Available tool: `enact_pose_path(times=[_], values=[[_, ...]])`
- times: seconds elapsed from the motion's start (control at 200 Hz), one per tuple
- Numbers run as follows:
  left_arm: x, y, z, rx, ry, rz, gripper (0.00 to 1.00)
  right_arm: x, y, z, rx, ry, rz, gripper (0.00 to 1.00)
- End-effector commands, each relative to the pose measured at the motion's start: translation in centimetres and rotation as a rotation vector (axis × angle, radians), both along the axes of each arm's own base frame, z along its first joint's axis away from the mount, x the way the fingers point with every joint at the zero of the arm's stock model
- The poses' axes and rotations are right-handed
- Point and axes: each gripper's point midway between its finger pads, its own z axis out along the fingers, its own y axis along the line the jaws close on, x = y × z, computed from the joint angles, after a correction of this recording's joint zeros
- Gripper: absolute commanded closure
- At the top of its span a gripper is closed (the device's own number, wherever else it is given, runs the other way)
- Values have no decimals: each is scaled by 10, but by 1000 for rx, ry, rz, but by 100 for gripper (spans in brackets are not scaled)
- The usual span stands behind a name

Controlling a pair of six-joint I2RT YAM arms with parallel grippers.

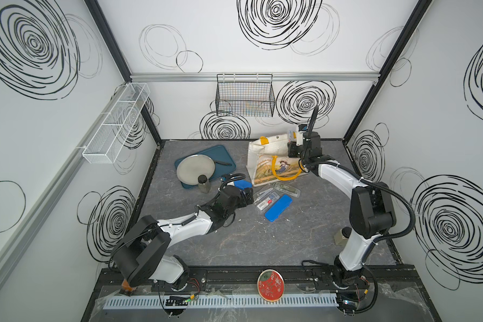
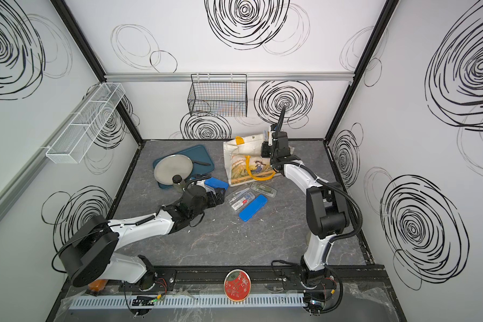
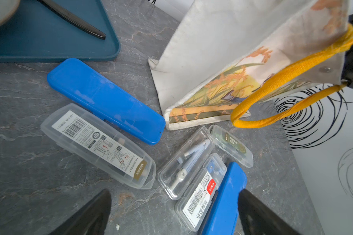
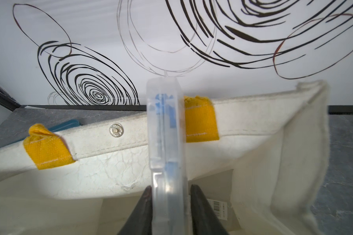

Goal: Put the compass set into the canvas bag
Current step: Place the compass set in the canvas bag, then pick up the compass set at the center of the board.

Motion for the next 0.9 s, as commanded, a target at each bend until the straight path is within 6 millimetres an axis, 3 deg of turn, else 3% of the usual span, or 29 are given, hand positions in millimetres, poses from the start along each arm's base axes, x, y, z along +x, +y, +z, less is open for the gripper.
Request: enact_pose_path(times=[0.0, 0.37, 0.52, 0.685, 0.896], values=[[6, 3, 1, 21, 6, 42, 1, 1, 4, 12, 13, -10, 26, 58], [8, 11, -17, 53, 81, 105, 1, -10, 24, 82, 40, -162, 170, 31], [10, 17, -23, 86, 121, 145, 1, -24, 36, 106, 28, -226, 277, 26], [12, 23, -29, 162, 175, 184, 1, -54, 58, 117, -3, -287, 417, 23], [16, 26, -37, 224, 217, 213, 1, -110, 89, 124, -35, -387, 576, 18]])
